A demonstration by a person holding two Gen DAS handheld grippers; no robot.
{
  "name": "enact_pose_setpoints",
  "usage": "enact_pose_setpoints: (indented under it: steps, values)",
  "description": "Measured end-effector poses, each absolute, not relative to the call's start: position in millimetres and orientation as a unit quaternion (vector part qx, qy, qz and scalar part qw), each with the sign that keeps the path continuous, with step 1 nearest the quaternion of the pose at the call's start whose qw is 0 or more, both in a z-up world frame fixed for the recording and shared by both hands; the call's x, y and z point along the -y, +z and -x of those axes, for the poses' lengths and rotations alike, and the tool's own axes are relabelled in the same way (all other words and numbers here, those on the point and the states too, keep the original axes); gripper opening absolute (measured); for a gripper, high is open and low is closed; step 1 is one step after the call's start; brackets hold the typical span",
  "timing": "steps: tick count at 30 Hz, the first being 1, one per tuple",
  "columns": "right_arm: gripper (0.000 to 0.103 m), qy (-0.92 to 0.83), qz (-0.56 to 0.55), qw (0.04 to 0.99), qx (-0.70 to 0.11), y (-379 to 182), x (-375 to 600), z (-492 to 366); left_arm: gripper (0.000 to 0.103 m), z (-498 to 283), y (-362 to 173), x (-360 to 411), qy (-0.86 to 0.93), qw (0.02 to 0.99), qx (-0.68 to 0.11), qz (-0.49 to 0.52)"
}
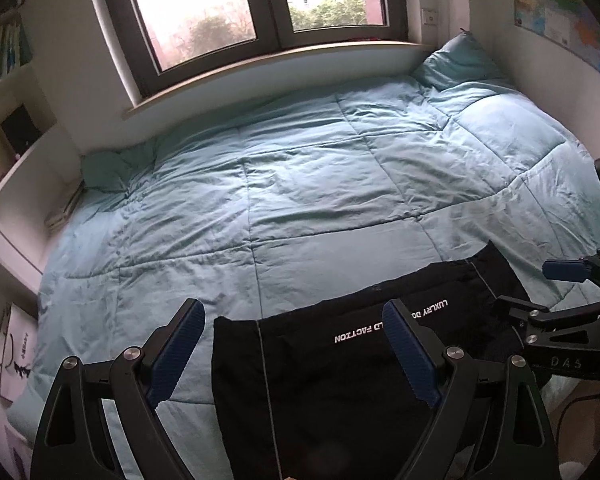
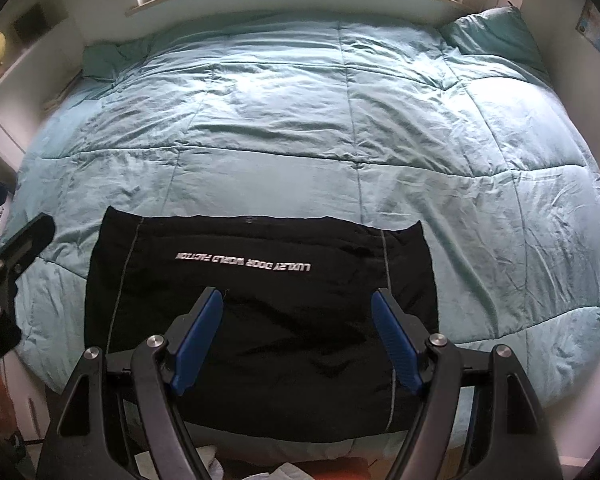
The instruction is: Fold large clothes
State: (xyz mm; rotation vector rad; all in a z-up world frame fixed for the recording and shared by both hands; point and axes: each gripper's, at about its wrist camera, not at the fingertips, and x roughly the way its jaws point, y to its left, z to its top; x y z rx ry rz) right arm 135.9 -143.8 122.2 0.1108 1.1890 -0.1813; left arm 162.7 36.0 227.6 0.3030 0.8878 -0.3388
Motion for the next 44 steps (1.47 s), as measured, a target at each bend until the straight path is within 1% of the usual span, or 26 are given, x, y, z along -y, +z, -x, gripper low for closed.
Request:
enact_pose_setpoints:
  steps: [9,29,38,42,44]
  values:
    - [0.078,-0.091,-0.060,0.816,-0.567,115.5,154.3,-132.6,0.091,-168.7,222.2,-49.0,-0.140,0.877,-0.440,-0.133]
    - [0.078,-0.080,-0.071,0.806,-0.582,102.9,151.6,-125.6,0.091,-163.2,216.0,-45.7,-0.115,0.879,-0.429,-0.172]
    - [0.078,-0.079,-0.072,0.804,-0.585,100.5,150.8,-122.9,0.091,-163.2,213.1,-49.5,-0.111,0.879,-0.432,-0.170]
    - [0.078,-0.087,-0.069,0.805,-0.583,99.9,150.6,-121.6,0.091,-159.5,215.4,-50.6,-0.098,0.889,-0.411,-0.178]
    - [0.078,-0.087,-0.068,0.807,-0.580,100.9,149.7,-121.2,0.091,-160.8,214.5,-51.7,-0.108,0.885,-0.419,-0.173]
